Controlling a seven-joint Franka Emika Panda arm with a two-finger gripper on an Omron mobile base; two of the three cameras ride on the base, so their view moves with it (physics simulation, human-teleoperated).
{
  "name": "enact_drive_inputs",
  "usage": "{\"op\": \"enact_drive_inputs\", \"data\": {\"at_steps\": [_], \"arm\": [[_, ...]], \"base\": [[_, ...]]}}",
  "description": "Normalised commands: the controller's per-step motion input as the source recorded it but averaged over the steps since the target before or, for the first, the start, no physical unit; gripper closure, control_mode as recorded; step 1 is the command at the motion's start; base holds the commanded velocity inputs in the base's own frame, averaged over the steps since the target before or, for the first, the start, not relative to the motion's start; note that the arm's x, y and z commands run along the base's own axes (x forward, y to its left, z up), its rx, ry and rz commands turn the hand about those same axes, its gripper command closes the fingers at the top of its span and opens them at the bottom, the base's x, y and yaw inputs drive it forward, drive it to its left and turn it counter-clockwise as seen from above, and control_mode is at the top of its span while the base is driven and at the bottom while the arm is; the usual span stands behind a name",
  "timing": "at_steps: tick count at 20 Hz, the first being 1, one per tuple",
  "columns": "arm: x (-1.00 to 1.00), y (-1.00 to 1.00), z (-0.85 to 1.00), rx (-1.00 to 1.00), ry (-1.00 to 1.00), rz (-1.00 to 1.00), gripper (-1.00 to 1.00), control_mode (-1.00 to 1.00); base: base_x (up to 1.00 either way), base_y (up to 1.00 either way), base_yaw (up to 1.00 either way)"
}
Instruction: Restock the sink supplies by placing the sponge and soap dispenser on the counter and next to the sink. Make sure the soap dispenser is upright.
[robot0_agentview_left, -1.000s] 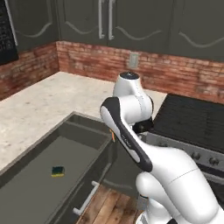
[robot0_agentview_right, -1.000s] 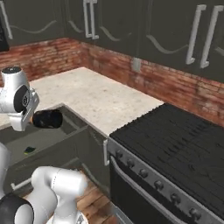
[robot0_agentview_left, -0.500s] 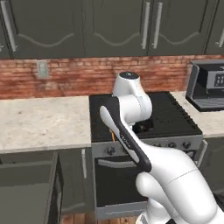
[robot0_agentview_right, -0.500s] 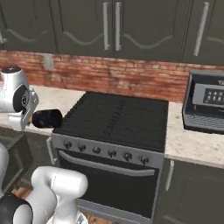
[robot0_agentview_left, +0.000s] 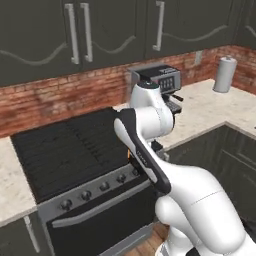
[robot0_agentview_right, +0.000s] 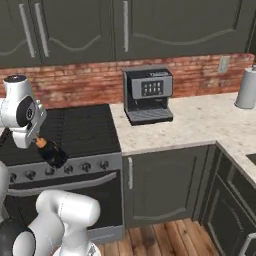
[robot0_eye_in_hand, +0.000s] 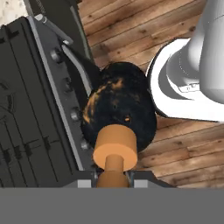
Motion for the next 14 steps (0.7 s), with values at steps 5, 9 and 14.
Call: {"op": "enact_drive_inputs", "data": {"at_steps": [5,9,14], "arm": [[0.00,0.00,0.00,0.00,0.00,0.00,1.00,1.00],[0.00,0.00,0.00,0.00,0.00,0.00,1.00,1.00],[0.00,0.00,0.00,0.00,0.00,0.00,1.00,1.00]], "base": [[0.00,-0.49,-0.71],[0.01,-0.36,-0.71],[0.06,-0.23,-0.69]]}}
